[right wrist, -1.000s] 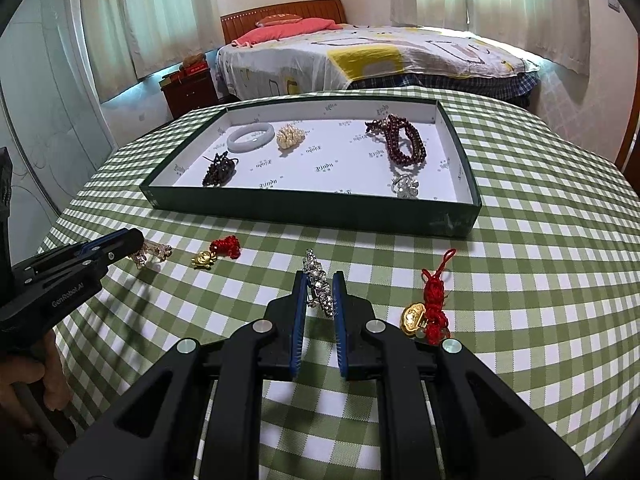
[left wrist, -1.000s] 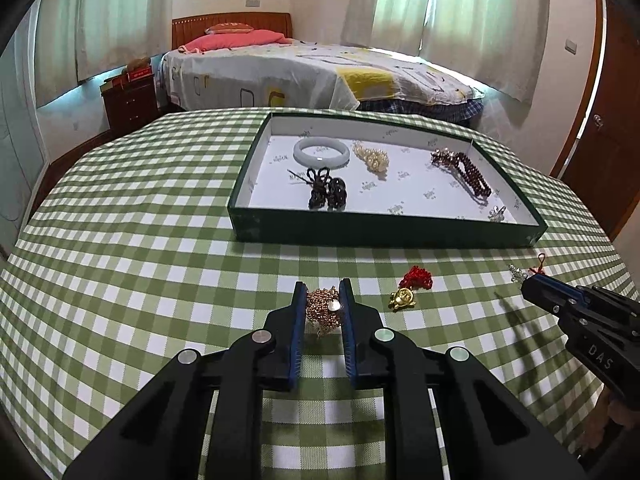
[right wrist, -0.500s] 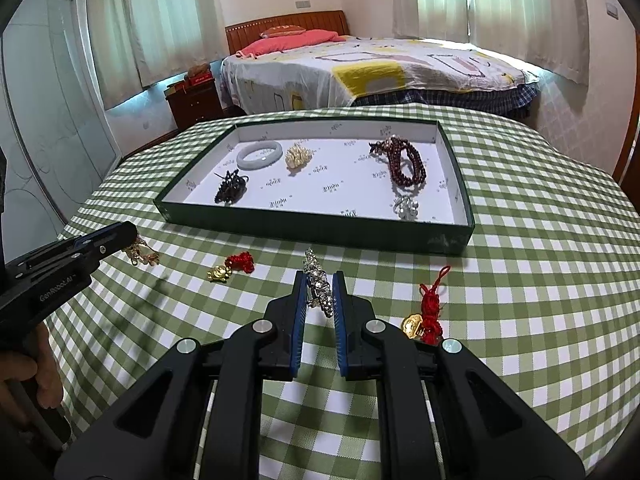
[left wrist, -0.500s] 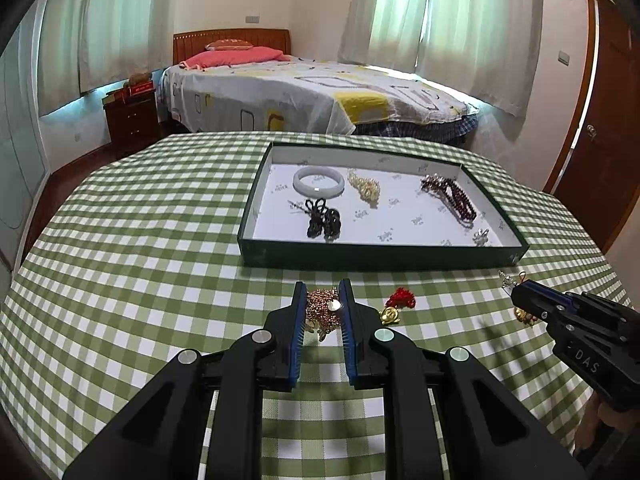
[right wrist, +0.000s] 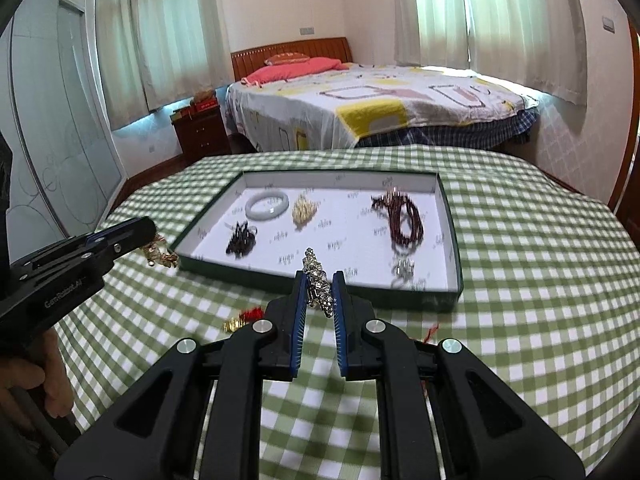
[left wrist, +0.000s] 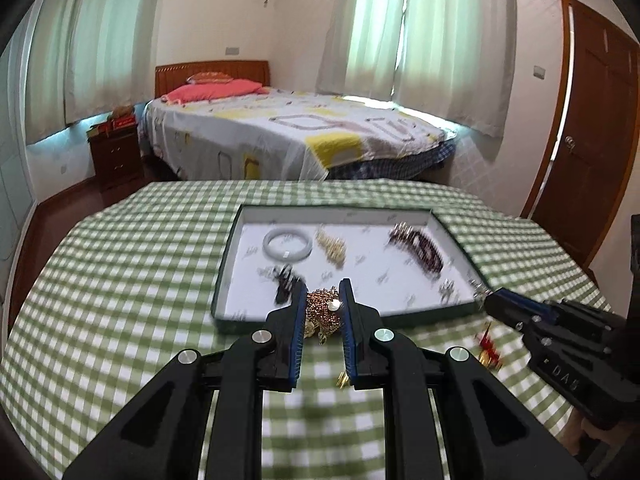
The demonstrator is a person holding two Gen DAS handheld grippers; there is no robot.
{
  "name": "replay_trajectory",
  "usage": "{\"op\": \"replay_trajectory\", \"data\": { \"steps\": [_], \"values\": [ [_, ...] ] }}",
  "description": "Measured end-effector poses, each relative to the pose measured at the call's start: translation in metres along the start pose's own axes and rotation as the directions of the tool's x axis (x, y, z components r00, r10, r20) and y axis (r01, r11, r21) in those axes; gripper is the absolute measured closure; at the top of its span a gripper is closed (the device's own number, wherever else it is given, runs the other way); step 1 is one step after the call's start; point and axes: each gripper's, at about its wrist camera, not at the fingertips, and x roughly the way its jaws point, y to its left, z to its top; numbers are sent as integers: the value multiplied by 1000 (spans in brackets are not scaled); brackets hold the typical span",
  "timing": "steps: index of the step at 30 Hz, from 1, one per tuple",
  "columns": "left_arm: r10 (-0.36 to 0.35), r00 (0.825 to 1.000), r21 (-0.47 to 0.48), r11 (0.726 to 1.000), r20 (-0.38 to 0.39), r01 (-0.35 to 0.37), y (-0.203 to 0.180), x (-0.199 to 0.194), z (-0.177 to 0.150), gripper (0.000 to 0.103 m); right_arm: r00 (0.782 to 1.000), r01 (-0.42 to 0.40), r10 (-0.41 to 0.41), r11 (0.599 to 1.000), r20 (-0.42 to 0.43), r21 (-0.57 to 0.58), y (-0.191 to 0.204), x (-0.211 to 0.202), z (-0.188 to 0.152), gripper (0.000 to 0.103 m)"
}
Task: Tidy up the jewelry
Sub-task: 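Carry the gold chain and silver brooch into the tray and open both tools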
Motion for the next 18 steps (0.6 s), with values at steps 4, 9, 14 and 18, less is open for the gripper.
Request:
{"op": "replay_trajectory", "data": {
  "steps": [4, 9, 14, 18],
  "values": [
    [-16, 999, 18, 1000, 46, 15, -9, 8, 21, 86, 999, 6, -6, 1000, 33, -8, -3, 7, 20, 90],
    [-30, 995, 33, 999, 96, 27, -19, 24, 46, 86, 997, 11, -10, 1000, 70, -6, -7, 21, 45, 90],
    [-29, 992, 36, 999, 121, 25, -23, 48, 61, 86, 995, 24, -24, 1000, 100, 0, -15, 44, 66, 90],
    [-21, 996, 21, 1000, 83, 20, -20, 79, 56, 86, 997, 26, -27, 999, 70, 20, -25, 78, 68, 90]
  ]
}}
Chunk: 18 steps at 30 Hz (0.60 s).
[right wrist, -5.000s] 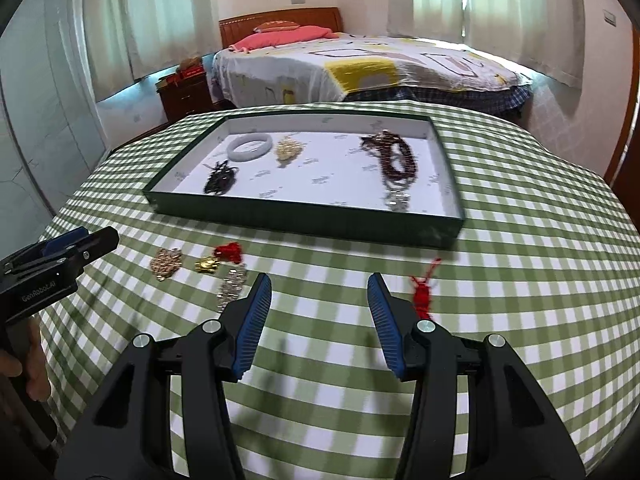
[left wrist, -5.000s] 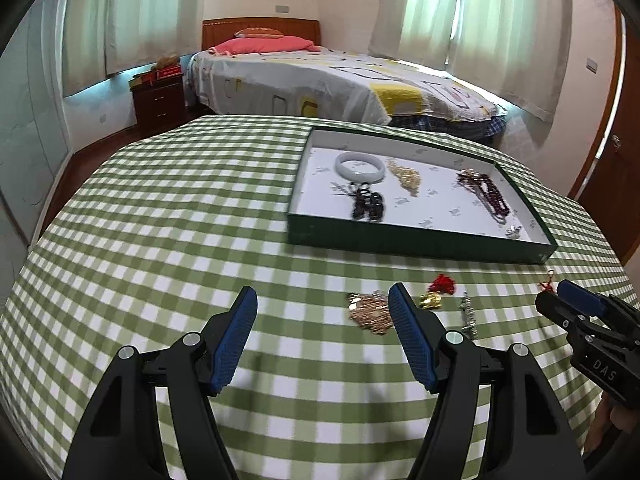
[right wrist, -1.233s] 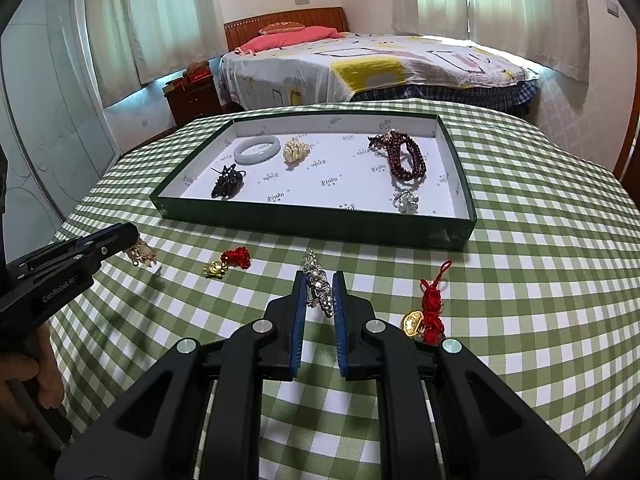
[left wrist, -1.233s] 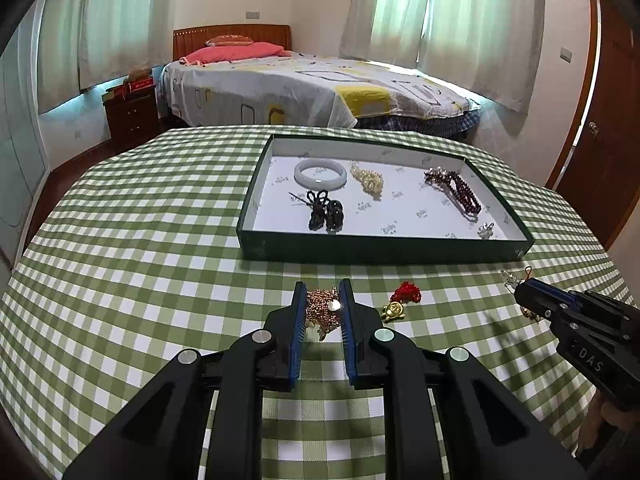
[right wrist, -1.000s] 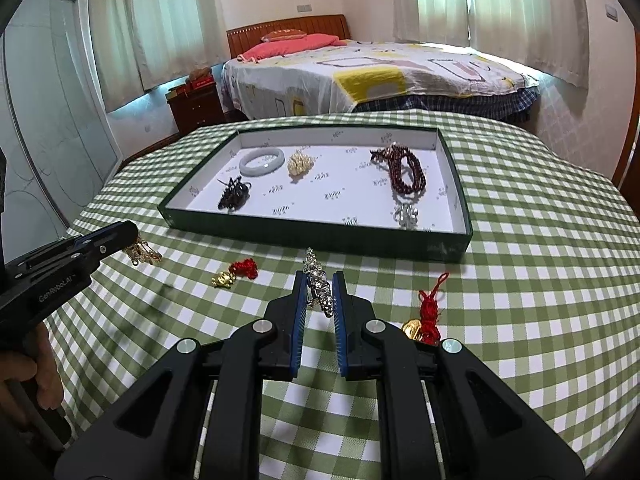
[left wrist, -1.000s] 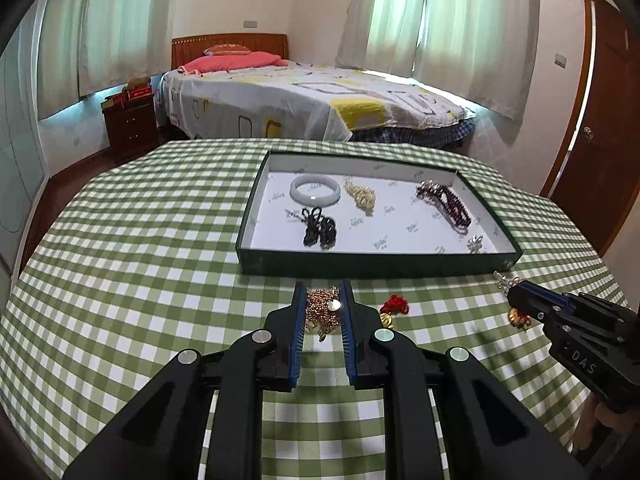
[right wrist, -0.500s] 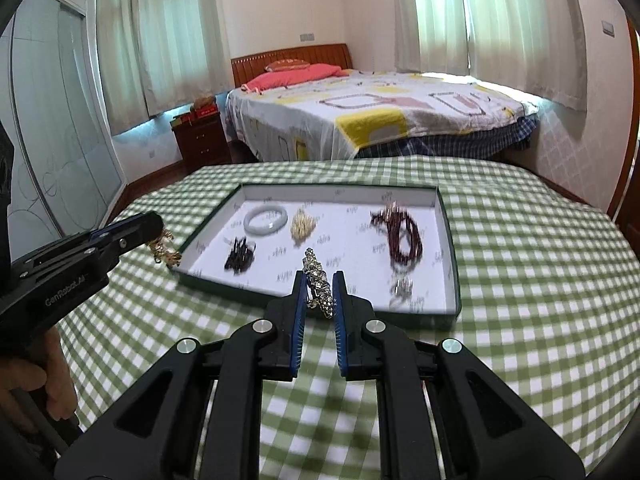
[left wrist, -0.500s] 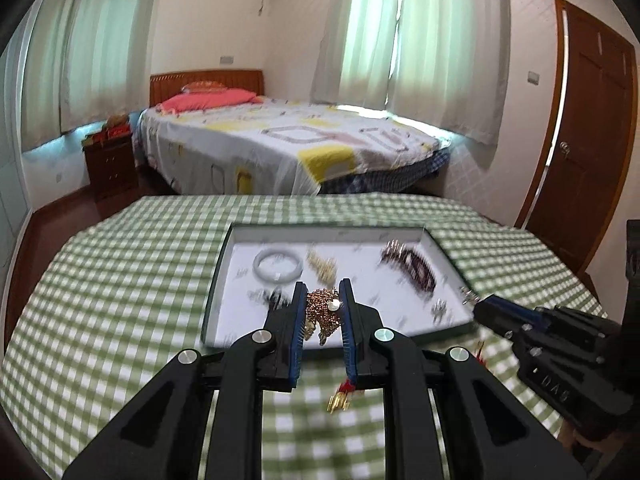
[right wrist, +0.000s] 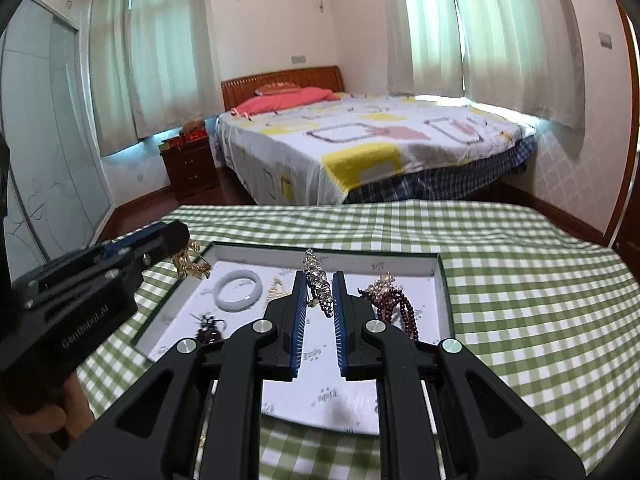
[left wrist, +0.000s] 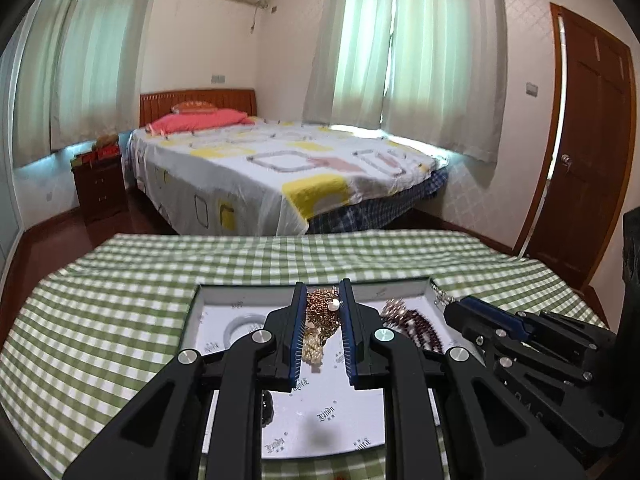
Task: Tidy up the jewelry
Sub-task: 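Carry the gold chain and silver brooch into the tray and open both tools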
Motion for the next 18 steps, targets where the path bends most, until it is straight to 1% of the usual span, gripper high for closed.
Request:
{"op": "replay_trajectory", "data": {
  "steps": [5, 8, 10, 15, 18],
  "values": [
    [16, 995, -15, 1000, -97, -18, 6, 42, -20, 86, 998, 17, -17, 1000, -68, -5, -4, 41, -12, 90],
    [26, 986, -9, 1000, -162, -28, 8, 65, -32, 86, 992, 18, -18, 1000, -124, -3, -7, 63, -19, 90],
    [34, 980, -6, 999, -196, -36, 9, 75, -38, 86, 988, 25, -25, 1000, -149, -4, -7, 72, -25, 90],
    [39, 962, -30, 998, -270, -49, 15, 94, -48, 86, 978, 29, -28, 1000, -205, 3, -8, 88, -34, 90],
    [34, 959, -27, 999, -282, -44, 13, 96, -50, 86, 975, 29, -26, 1000, -219, 9, -11, 93, -35, 89]
  ]
}}
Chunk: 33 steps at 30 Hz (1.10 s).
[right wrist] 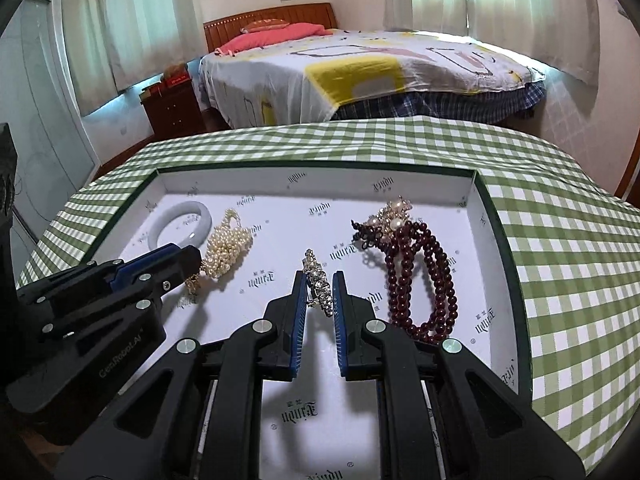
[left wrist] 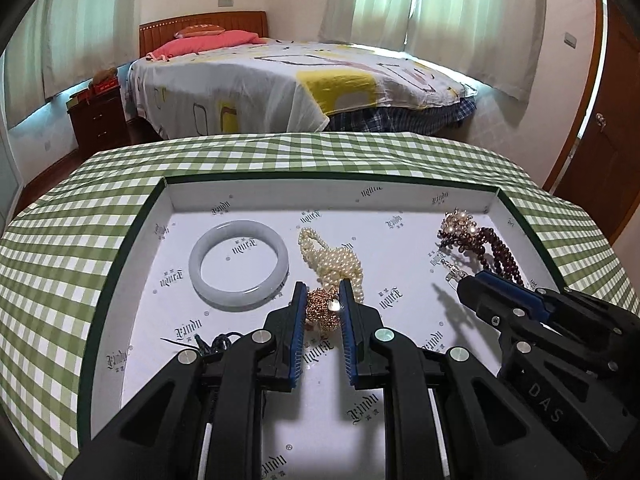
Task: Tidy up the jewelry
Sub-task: 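Carry the gold chain and silver brooch into the tray and open both tools, then withdraw both tools from the tray toward the red tassel charms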
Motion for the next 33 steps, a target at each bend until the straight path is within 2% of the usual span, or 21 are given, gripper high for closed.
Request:
{"op": "replay_trajectory", "data": {
  "steps": [4, 6, 8, 10, 19, 26, 33],
  "values": [
    [-7, 1000, -1, 1000, -15, 7, -1, 3, 0, 84, 1000, -2, 2, 1000, -12, 8, 0, 2, -1, 87],
    [-9, 1000, -7, 1000, -16, 9, 1, 3, -1, 83, 1000, -1, 1, 1000, -11, 9, 0, 1, -1, 81],
    [-6, 1000, -16, 1000, -18, 5, 3, 3, -1, 75, 1000, 1, -1, 1000, -9, 9, 0, 1, -1, 72],
    [-3, 1000, -24, 1000, -9, 2, 5, 1, -2, 66, 1000, 2, -2, 1000, -4, 7, 0, 0, -1, 72],
    [0, 999, -24, 1000, 43, 1, 5, -18, -3, 54, 999, 3, -3, 1000, 35, 8, -1, -18, -6, 72],
    [6, 994, -25, 1000, 113, -3, 7, -54, -12, 49, 996, 0, -2, 1000, 86, 17, -2, -52, -17, 71],
    [14, 993, -52, 999, 118, -8, 10, -83, -29, 48, 995, 9, -11, 1000, 99, 25, -4, -83, -36, 69]
  ]
}}
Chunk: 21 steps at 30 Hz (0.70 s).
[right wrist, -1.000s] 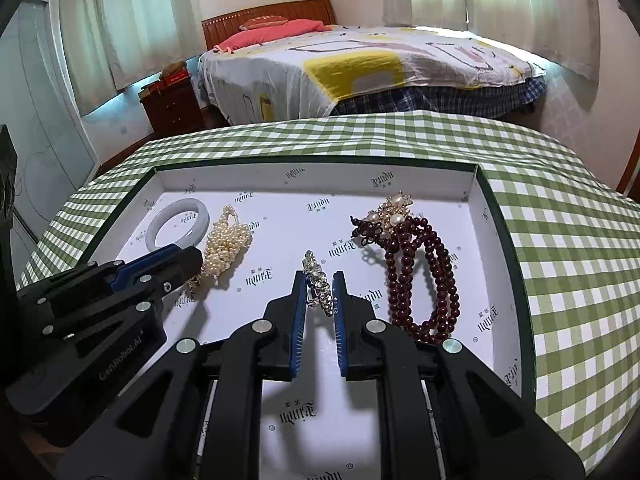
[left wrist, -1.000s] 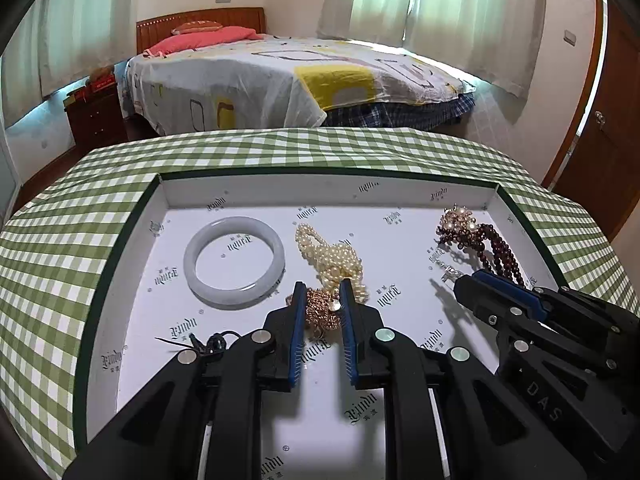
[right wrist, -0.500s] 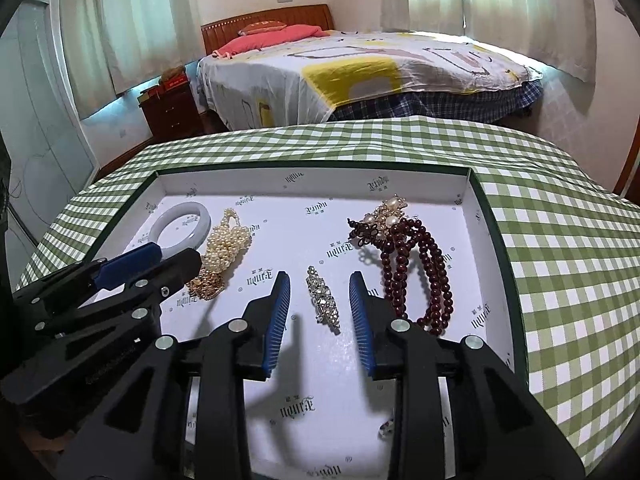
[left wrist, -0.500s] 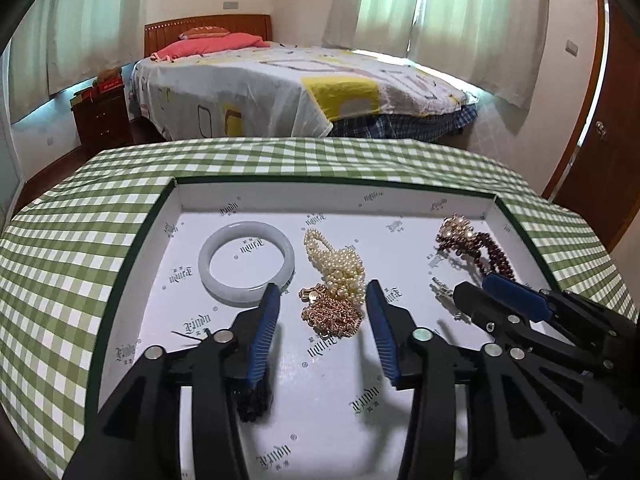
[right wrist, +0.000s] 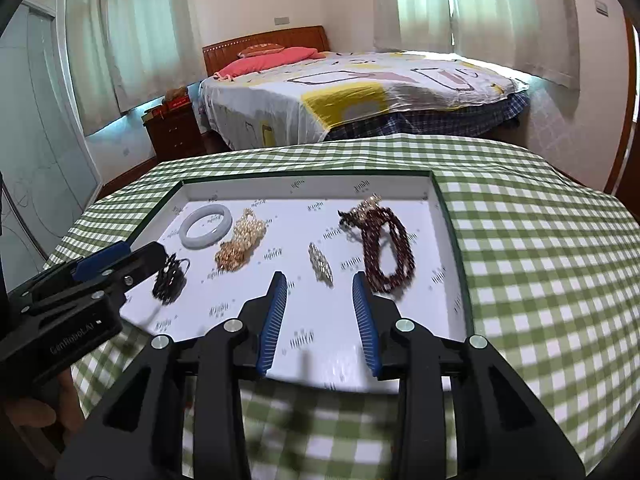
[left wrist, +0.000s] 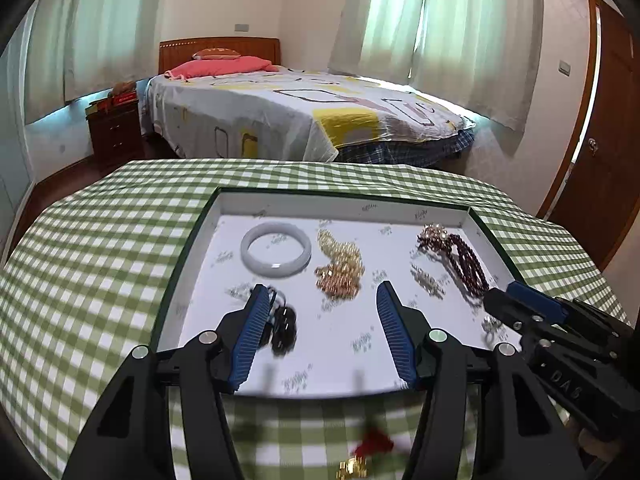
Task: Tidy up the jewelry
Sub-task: 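Withdraw both tools from the tray toward the red tassel charms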
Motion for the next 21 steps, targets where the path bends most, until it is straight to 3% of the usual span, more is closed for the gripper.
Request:
{"op": "replay_trajectory", "data": {
  "steps": [21],
  "values": [
    [24, 999, 5, 1000, -21, -24, -5, -46, -41, 48, 999, 44, -44, 999, -21, 9, -11, -51, -53, 68]
  ]
}}
